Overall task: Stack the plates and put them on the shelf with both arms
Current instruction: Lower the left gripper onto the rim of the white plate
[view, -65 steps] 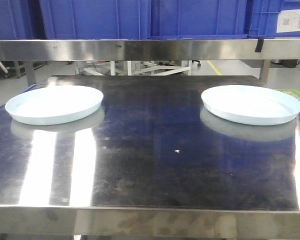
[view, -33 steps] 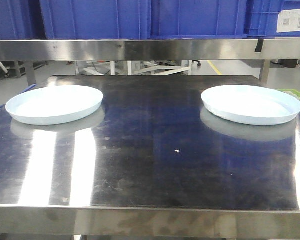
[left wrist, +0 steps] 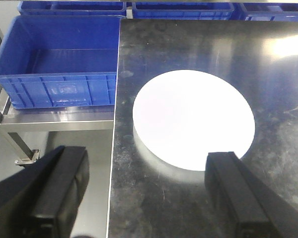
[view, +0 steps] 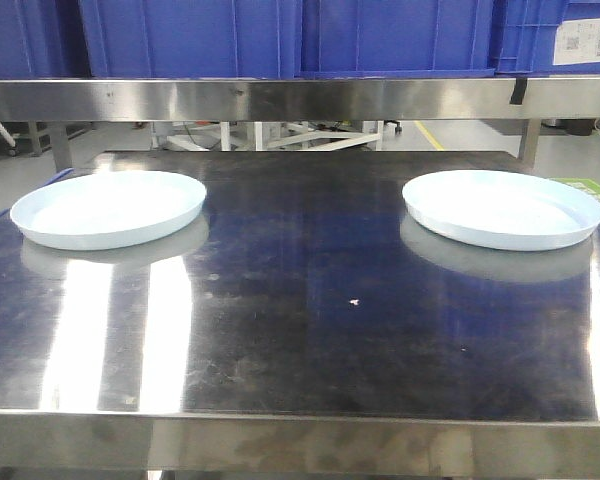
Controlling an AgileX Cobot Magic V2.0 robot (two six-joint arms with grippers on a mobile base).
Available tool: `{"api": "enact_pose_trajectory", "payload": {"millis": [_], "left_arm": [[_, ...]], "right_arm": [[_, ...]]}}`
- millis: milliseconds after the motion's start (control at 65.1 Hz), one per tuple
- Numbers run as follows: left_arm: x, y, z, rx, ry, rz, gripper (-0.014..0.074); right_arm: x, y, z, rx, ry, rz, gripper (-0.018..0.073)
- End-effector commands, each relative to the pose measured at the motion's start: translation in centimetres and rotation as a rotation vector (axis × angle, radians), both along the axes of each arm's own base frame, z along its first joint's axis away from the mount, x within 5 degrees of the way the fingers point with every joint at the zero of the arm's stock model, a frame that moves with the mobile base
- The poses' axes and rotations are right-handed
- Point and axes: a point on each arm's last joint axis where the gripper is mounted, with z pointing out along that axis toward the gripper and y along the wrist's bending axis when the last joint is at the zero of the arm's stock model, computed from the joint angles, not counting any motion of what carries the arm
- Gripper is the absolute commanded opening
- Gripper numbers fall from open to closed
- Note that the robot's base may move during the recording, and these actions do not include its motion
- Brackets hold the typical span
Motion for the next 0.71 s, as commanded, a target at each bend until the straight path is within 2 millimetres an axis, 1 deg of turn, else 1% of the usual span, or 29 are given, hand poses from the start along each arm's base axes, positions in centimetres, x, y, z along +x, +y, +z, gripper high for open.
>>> {"api": "enact_pose_trajectory", "payload": {"millis": [0, 277, 415, 692], "left_arm": [[0.37, -0.24, 2.20, -0.039, -0.142, 0.001, 0.0538], [0.47, -0.25, 2.45, -0.044, -0.171, 0.001, 0.0538], [0.44, -0.38, 2.42, -0.088, -0.161, 0.006, 0.0538], [0.44, -0.44, 2.46, -0.111, -0.162, 0.009, 0.0538]], "right_arm": [[0.29, -0.11, 2.09, -0.003, -0.124, -0.007, 0.0624], [0.30, -0.12, 2.10, -0.003, -0.126, -0.007, 0.0624], [0.30, -0.08, 2.12, -0.003, -0.128, -0.005, 0.0624], [0.39, -0.09, 2.50, -0.002, -0.170, -0.006, 0.0624]]}}
